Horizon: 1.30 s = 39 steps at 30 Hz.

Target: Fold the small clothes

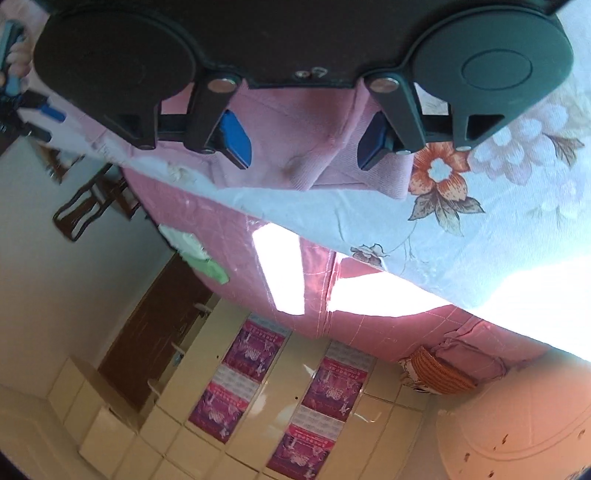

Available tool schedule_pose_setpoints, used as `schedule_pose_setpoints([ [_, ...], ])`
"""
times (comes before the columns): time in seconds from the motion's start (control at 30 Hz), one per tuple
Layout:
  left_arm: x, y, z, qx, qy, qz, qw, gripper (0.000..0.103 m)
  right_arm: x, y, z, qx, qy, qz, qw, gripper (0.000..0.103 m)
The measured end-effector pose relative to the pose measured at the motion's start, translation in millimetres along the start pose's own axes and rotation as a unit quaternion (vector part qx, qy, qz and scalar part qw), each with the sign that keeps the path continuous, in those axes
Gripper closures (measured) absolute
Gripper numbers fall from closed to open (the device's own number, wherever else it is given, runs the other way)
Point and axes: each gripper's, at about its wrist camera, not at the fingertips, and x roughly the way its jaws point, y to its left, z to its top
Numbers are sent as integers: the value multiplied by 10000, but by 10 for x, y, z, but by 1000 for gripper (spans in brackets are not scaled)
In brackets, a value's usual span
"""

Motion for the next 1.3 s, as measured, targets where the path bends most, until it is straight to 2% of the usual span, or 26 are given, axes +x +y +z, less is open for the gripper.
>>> schedule_pose_setpoints([
  [0.03,58,-41,23,311,134,104,9994,49,59,61,-6,-377,152,-159,9990,45],
  [0.1,185,-128,44,821,300,303,9957,49,189,172,-47,-1037,415,-465,9927,57],
  [0.17,325,-207,34,1230,490,436,9902,49,320,291,-147,-1711,594,-679,9811,59],
  [0.27,459,-293,-38,1658,638,452,9831,53,519,379,-294,-2343,829,-1035,9631,59],
  [0.3,460,-312,-45,1710,635,378,9825,81,577,388,-360,-2501,908,-1058,9581,72],
  [0.33,406,-333,-44,1704,434,380,9837,95,583,402,-400,-2576,940,-1003,9564,94],
  [0.37,270,-376,-57,1748,-34,506,9833,95,544,413,-424,-2648,767,-1000,9560,94],
  [0.43,-38,-440,-63,1677,-957,640,9791,95,287,371,-386,-2227,-115,-892,9707,95],
  [0.47,-115,-421,-34,1487,-1237,688,9787,95,180,344,-362,-1951,-433,-850,9761,95],
  [0.5,-82,-376,-3,1271,-1199,716,9820,95,175,325,-382,-1902,-540,-946,9757,95],
  [0.57,84,-304,23,1032,-968,818,9866,95,364,296,-464,-2122,-190,-1155,9702,95],
  [0.87,472,-239,-44,1403,-310,1145,9830,95,509,162,-576,-2045,111,-1319,9699,95],
  [1.0,590,-296,-31,1581,-138,1386,9776,89,567,180,-587,-2136,140,-1449,9660,95],
  [1.07,572,-250,15,1448,-145,1390,9795,78,556,164,-568,-2133,140,-1463,9659,95],
  [1.1,511,-198,43,1260,-226,1394,9819,63,547,157,-556,-2109,145,-1442,9667,95],
  [1.17,200,-108,65,815,-696,1205,9869,58,446,176,-502,-1985,83,-1510,9684,87],
  [1.2,35,-113,45,831,-894,1097,9864,47,319,243,-489,-2071,-137,-1562,9657,79],
  [1.23,-97,-130,3,937,-1012,1064,9847,34,192,324,-500,-2239,-252,-1484,9629,79],
  [1.3,-213,-124,-93,1137,-1001,896,9844,31,69,348,-533,-2314,-137,-1378,9629,79],
])
